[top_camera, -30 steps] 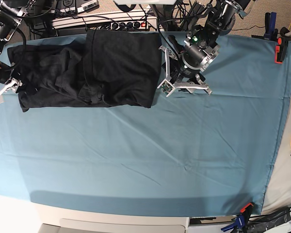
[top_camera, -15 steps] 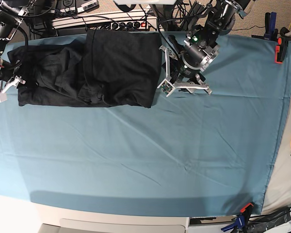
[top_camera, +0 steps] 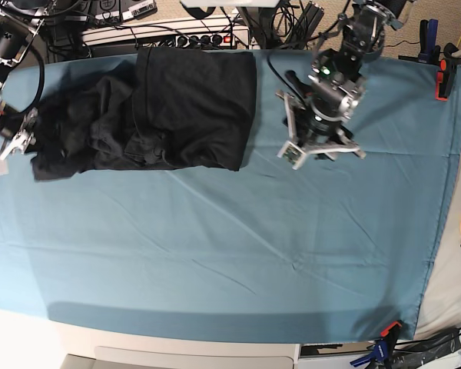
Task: Fold the T-shirt properly
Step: 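Move the right gripper to the shirt's folded end and grasp it, then lift and fold the grasped end over the shirt with the right gripper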
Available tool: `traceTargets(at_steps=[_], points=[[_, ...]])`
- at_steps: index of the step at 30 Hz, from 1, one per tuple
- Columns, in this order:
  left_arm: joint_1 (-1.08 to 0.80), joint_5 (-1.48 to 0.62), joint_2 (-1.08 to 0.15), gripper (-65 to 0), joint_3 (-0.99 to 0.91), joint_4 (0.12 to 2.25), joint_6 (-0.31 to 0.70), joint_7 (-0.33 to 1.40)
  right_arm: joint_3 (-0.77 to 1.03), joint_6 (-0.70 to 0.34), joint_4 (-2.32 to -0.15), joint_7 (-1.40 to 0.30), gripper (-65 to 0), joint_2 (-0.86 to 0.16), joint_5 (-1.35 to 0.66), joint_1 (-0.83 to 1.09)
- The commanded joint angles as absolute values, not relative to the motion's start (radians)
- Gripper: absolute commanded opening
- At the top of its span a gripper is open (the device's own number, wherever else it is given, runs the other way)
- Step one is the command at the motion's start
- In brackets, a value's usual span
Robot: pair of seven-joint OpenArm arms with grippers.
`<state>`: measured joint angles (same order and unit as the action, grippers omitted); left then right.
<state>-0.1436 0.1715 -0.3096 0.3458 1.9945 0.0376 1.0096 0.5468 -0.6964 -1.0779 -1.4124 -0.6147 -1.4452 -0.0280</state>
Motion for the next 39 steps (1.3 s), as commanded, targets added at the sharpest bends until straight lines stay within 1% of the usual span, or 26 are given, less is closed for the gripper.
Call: traceTargets(at_steps=[1,5,9,13,18,24,29,31,37,39], points=[[-0.136,0.179,-0.319,-38.8,0.328,2.014,0.033,0.996,0.553,-0.698,-1.131,-1.396,-65.0,-0.643,-1.484,-0.044],[-0.138,0.157,-0.347,-38.8,0.262,2.014,0.033,0.998,0.553,-0.698,-1.304,-1.396,-65.0,-0.625,-1.484,-0.044],[-0.152,0.155,-0.377,-38.8,0.191,2.015,0.033,0.998,0.553,-0.698,-1.457,-1.396,-65.0,-0.571,-1.480,-0.036],[-0.171,0.152,-0.411,-39.0,0.132,2.017,0.020,0.998,0.548,-0.698,-1.583,-1.396,-65.0,-0.481,-1.423,0.031],[-0.183,0.153,-0.456,-39.3,0.091,2.046,0.014,0.994,0.544,-0.698,-1.697,-1.396,-65.0,-0.345,-1.409,0.143],[-0.189,0.152,-0.471,-39.5,0.088,2.062,0.010,0.989,0.542,-0.698,-1.847,-1.396,-65.0,-0.210,-1.274,0.243],[-0.188,0.152,-0.472,-39.5,0.088,2.062,0.010,0.983,0.519,-0.698,-1.933,-1.396,-65.0,-0.137,-1.137,0.271],[-0.188,0.152,-0.471,-39.5,0.088,2.062,0.010,0.977,0.482,-0.693,-1.940,-1.381,-65.0,-0.119,-1.080,0.271],[-0.188,0.152,-0.472,-39.5,0.088,2.062,0.010,0.975,0.325,-0.641,-1.939,-1.240,-65.0,-0.071,-0.875,0.260],[-0.188,0.152,-0.471,-39.5,0.088,2.062,0.011,0.975,0.274,-0.628,-1.939,-1.218,-65.0,-0.057,-0.822,0.244]])
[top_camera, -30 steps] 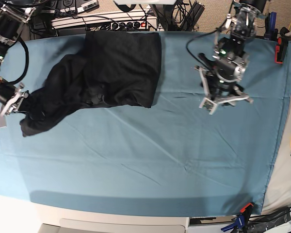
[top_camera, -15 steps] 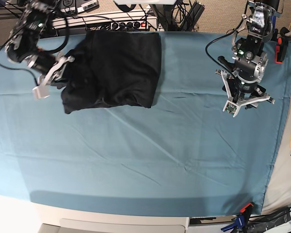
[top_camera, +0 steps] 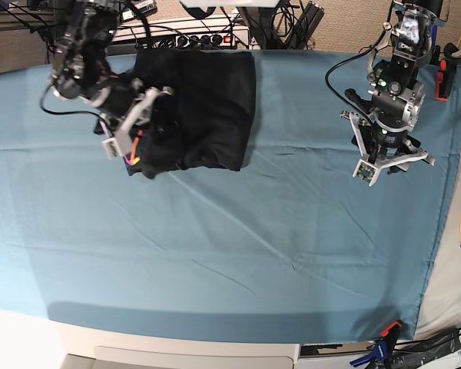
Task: Fold the T-shirt properly
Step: 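Lift and fold the grasped end over the shirt with the right gripper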
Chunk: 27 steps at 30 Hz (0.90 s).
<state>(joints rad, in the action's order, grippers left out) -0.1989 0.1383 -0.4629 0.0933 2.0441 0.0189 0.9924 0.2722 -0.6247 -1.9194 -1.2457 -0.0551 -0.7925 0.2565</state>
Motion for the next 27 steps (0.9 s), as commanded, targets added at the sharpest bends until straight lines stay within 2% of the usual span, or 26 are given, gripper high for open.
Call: traceTargets(at_steps=[1,12,25,26,27], points=[[-0.188,0.152,-0.472,-39.5,0.088,2.062,0.011,0.975,0.251,-0.620,-1.939,-1.216,-65.0,-0.051,-0.801,0.234],[-0.188,0.152,-0.471,-39.5,0.088,2.062,0.010,0.974,0.089,-0.556,-1.939,-1.170,-65.0,-0.005,-0.604,0.188],[-0.188,0.152,-0.471,-39.5,0.088,2.062,0.010,0.971,0.034,-0.556,-1.939,-1.187,-65.0,0.004,-0.601,0.188],[-0.188,0.152,-0.471,-39.5,0.088,2.062,0.010,0.971,0.034,-0.556,-1.939,-1.196,-64.6,0.004,-0.601,0.188],[-0.188,0.152,-0.471,-39.5,0.088,2.062,0.010,0.971,0.033,-0.556,-1.939,-1.204,-59.5,0.004,-0.601,0.188]])
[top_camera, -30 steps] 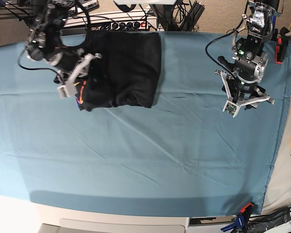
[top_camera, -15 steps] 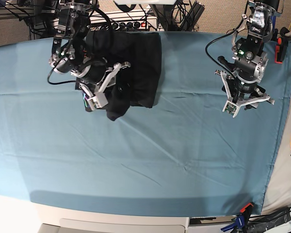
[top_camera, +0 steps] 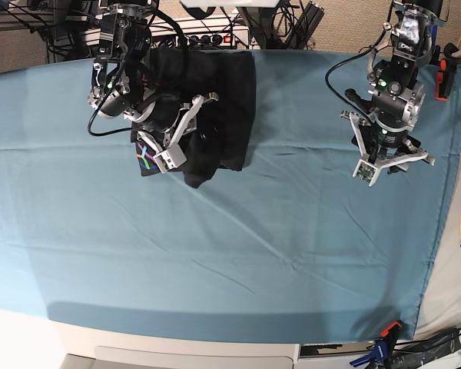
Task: Fold the T-shirt properly
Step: 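Lift and fold the grasped end over the shirt with the right gripper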
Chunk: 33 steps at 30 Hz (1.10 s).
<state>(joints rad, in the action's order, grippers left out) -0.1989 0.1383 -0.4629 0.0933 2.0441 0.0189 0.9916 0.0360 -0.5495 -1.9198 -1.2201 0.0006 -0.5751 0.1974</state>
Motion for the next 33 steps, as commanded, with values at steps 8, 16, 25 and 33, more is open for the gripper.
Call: traceTargets(at_steps=[8,16,25,33], points=[[-0.188,0.152,-0.471,-39.5,0.088,2.062,0.010,0.971,0.033,-0.603,-1.939,-1.242,-45.2,0.003,-0.702,0.188],[-0.188,0.138,-0.472,-39.5,0.088,2.062,0.011,0.971,0.034,-0.667,-1.943,-1.287,-40.5,0.003,-0.940,0.188],[-0.189,0.111,-0.472,-39.5,0.088,2.062,0.011,0.969,0.065,-0.698,-2.191,-1.304,-43.2,0.003,-0.926,0.189],[-0.188,0.099,-0.471,-41.2,0.088,2.062,0.011,0.968,0.362,-0.596,-2.238,-1.200,-65.0,-0.001,-0.551,0.189]])
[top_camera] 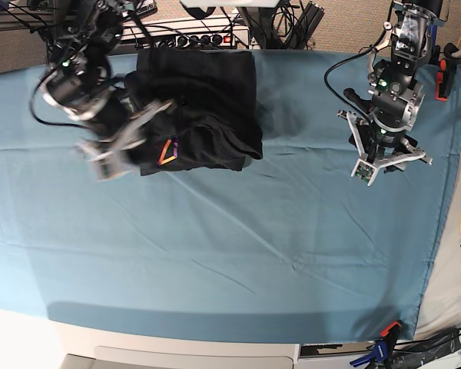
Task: Fold the T-shirt properly
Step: 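Lift and fold the grasped end over the shirt with the right gripper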
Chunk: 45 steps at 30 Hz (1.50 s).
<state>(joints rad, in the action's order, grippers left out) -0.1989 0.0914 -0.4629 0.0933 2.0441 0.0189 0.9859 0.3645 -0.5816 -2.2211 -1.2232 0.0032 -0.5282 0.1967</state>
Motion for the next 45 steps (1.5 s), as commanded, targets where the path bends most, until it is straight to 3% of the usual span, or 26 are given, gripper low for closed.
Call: traceTargets(at_steps=[1,7,14,23,34,45], points=[[-0.188,0.095,-0.471,-41.4,0.088,2.062,0.011,0.968,0.398,-0.559,-2.238,-1.201,-65.0,-0.011,-0.513,0.190],[-0.188,0.084,-0.471,-41.6,0.088,2.062,0.011,0.967,0.472,-0.481,-2.237,-1.196,-65.0,-0.103,-0.440,0.271],[-0.187,0.084,-0.471,-41.6,0.088,2.062,0.011,0.963,0.470,-0.474,-2.218,-1.176,-65.0,-0.105,-0.426,0.327],[-0.183,0.084,-0.471,-41.6,0.088,2.062,0.011,0.960,0.377,-0.476,-2.038,-1.147,-65.0,-0.105,-0.451,0.304],[-0.183,0.084,-0.471,-41.6,0.088,2.062,0.011,0.960,0.214,-0.486,-2.098,-1.247,-65.0,-0.105,-0.482,0.300],[-0.183,0.084,-0.471,-41.6,0.088,2.062,0.011,0.960,0.204,-0.486,-2.208,-1.258,-65.0,-0.105,-0.463,0.339]])
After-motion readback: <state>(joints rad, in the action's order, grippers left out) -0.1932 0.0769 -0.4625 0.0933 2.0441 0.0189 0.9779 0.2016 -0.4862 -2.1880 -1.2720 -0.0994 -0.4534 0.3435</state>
